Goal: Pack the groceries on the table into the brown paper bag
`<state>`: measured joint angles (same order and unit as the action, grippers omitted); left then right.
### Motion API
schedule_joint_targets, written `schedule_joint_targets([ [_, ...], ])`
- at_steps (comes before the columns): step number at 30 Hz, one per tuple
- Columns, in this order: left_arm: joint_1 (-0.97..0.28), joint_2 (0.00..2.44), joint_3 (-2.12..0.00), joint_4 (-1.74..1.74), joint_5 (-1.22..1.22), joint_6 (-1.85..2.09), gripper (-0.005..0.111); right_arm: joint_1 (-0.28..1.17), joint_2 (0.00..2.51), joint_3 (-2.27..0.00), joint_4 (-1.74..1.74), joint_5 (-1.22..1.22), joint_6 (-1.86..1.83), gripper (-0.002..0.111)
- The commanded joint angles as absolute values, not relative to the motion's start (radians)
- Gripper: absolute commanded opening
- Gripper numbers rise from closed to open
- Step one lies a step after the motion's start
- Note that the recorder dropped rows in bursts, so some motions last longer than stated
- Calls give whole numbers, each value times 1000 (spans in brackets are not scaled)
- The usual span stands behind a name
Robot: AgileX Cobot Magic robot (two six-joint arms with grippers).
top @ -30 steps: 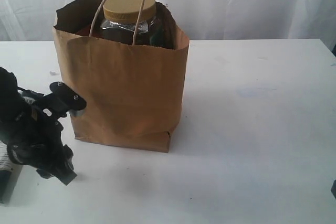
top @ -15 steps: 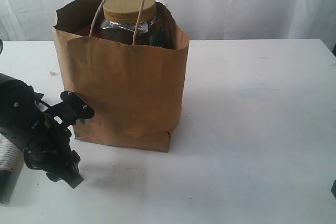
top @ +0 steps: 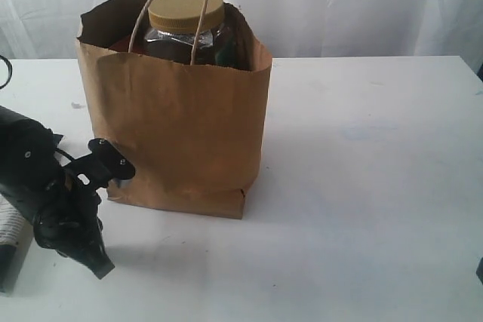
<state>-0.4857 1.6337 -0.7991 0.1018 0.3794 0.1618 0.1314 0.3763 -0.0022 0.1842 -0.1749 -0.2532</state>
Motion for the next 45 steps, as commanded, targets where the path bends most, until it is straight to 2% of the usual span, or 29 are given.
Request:
schedule_joint_targets([
  [1,-486,1633,-797,121,415,165,0,133,380,0,189,-180,-250,0],
  [7,-486,1625,-803,131,418,165,0,133,380,0,187,-180,-250,0],
  [12,-486,1556,-871,128,540,153,0,133,380,0,187,-180,-250,0],
  [17,-486,1406,-922,129,726,123,0,133,380,0,189,-180,-250,0],
  [22,-486,1202,-922,226,698,131,0,133,380,0,189,-180,-250,0],
  [25,-486,1070,-922,341,547,131,0,133,380,0,189,-180,-250,0],
  [30,-486,954,-922,256,137,131,0,133,380,0,188,-180,-250,0],
  [38,-486,1045,-919,239,-39,127,0,133,380,0,188,-180,-250,0],
  [45,-486,1172,-919,239,-344,131,0,133,380,0,188,-180,-250,0],
])
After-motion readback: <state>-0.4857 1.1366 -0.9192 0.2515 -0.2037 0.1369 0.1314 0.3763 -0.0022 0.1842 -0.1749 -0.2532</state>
